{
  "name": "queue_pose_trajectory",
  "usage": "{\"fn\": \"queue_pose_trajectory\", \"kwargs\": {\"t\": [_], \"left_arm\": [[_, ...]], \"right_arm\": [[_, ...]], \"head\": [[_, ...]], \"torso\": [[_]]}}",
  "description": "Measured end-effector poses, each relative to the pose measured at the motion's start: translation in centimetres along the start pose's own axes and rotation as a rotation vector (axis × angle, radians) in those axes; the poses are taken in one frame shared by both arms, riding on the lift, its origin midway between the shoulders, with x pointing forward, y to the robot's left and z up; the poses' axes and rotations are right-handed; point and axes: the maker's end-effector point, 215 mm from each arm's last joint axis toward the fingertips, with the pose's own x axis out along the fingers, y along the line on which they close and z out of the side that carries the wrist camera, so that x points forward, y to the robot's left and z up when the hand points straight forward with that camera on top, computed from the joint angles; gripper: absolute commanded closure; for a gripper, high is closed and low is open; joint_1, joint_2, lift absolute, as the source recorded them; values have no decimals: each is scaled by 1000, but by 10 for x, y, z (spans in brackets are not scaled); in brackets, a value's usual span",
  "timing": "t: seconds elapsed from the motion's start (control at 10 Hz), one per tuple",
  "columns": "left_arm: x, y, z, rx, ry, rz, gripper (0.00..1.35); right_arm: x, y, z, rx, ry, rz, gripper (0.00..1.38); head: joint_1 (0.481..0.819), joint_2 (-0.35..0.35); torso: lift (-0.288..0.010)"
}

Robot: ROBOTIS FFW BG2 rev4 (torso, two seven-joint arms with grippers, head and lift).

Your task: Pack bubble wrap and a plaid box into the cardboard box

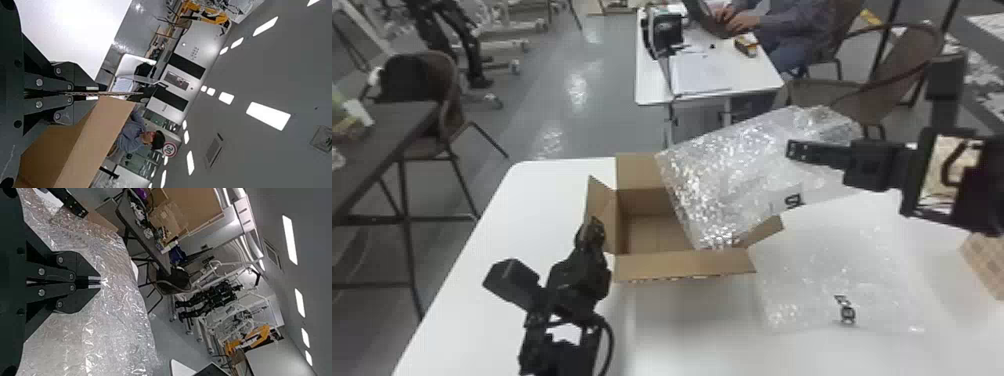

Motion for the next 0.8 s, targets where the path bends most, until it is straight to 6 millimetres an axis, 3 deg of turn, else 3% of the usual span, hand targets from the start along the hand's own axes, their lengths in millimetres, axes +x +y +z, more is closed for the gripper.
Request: {"fn": "queue_pose_trajectory", "kwargs": {"t": [0.3, 0.4, 0.8], "left_arm": [[-3, -13, -1, -17, -20, 11, 1208], [-4, -17, -1, -22, -22, 6, 1208], [-4, -18, 5, -29, -42, 4, 1208]], "right_arm": [[67, 20, -32, -6, 0, 161, 1283], [84, 20, -53, 16, 21, 171, 1283], [100, 8, -120, 120, 113, 149, 1282]], "head": [[687, 238], [691, 244], [695, 268]], "torso": [[-110], [-110], [-110]]}}
